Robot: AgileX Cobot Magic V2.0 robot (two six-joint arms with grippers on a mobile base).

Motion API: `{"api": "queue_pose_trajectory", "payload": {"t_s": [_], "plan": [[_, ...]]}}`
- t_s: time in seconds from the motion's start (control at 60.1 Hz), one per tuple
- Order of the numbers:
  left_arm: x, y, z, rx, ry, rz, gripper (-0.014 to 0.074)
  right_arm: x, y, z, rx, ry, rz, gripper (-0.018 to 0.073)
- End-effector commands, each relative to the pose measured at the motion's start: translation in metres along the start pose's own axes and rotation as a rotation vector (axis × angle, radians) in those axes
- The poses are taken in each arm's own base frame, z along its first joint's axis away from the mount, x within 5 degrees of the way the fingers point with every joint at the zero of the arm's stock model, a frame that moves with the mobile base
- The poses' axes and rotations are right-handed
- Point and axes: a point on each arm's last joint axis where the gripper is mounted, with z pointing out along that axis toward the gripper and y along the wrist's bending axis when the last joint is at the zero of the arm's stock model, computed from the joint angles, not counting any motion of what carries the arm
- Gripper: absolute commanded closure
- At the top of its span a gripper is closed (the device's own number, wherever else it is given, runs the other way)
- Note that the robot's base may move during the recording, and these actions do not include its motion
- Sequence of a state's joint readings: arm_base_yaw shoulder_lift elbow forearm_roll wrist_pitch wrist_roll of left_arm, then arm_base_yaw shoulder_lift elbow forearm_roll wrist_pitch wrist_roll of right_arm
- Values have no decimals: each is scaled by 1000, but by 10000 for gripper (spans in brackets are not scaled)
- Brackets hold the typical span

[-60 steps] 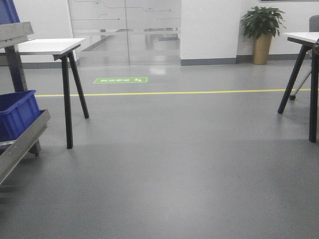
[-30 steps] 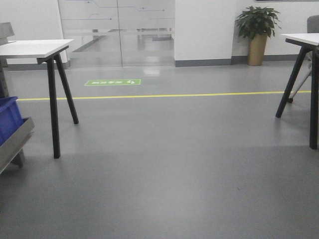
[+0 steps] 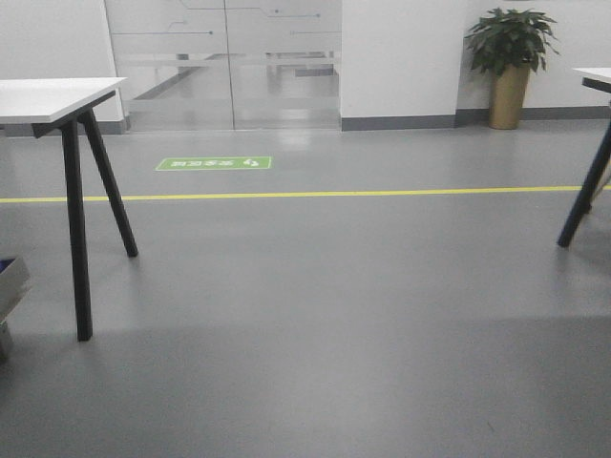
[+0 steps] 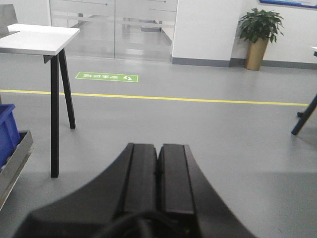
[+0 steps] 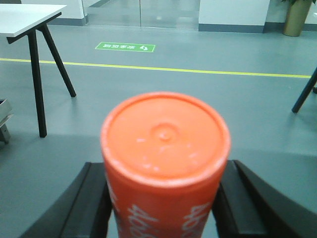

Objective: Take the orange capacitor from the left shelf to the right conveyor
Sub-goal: 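Drive the base across the floor to the conveyor belt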

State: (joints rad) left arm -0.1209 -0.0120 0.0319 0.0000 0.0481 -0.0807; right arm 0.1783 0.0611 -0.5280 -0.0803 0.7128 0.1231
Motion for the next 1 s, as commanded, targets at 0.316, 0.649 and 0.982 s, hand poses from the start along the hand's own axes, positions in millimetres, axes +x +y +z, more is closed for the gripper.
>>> {"api": "queue_pose_trajectory", "payload": {"t_s": [0.316, 0.649, 0.982], "plan": [[-11, -1, -2, 16, -110, 0, 701, -15, 1, -2, 0, -100, -19, 466], [-11, -1, -2, 16, -110, 0, 701, -15, 1, -2, -1, -102, -19, 466], [-11, -1, -2, 16, -110, 0, 701, -15, 1, -2, -1, -102, -19, 466]]}}
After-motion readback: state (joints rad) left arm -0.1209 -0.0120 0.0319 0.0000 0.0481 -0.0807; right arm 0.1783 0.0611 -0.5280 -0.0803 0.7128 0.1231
